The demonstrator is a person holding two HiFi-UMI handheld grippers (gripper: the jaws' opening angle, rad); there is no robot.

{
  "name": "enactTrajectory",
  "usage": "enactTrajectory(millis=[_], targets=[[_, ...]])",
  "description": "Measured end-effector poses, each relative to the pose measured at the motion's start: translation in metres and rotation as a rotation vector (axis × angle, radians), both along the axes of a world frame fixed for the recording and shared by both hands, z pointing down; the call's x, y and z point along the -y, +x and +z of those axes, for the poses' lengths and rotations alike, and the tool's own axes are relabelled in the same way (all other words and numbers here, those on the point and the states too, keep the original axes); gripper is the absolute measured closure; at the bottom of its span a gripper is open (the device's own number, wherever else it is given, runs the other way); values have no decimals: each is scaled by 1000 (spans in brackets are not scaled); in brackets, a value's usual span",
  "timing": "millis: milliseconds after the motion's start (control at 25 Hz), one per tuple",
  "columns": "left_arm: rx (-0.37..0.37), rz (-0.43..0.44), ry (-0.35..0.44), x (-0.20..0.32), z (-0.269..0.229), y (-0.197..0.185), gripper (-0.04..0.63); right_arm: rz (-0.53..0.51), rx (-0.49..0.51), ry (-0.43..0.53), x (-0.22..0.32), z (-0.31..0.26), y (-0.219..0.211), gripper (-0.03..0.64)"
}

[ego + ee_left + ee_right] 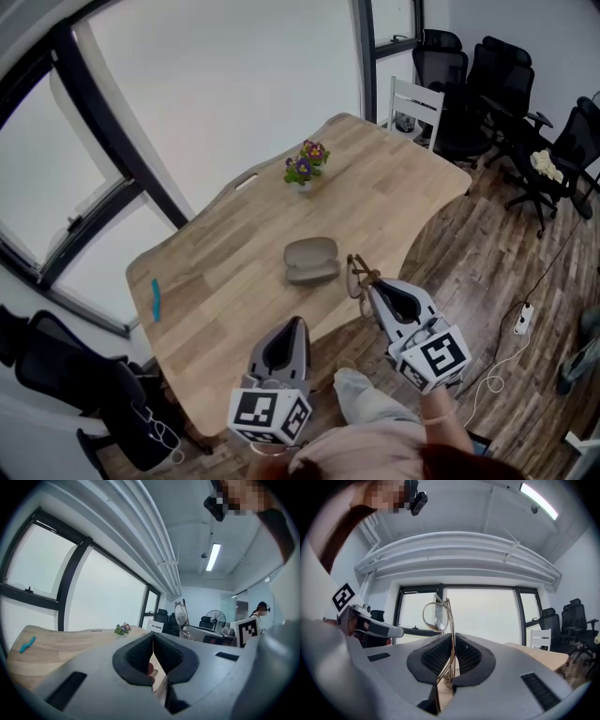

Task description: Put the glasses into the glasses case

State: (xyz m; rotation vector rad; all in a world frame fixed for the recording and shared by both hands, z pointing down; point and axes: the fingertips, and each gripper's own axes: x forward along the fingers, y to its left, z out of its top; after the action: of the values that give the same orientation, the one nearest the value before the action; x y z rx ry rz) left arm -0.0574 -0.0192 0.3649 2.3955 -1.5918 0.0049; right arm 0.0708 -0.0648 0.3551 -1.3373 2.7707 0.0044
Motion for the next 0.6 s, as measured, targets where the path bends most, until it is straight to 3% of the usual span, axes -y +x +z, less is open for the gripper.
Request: enactTrajectory(millis=[600], targets=[[11,-19,-28,69,12,-10,594,-62,-109,-12,70,23,-22,600]])
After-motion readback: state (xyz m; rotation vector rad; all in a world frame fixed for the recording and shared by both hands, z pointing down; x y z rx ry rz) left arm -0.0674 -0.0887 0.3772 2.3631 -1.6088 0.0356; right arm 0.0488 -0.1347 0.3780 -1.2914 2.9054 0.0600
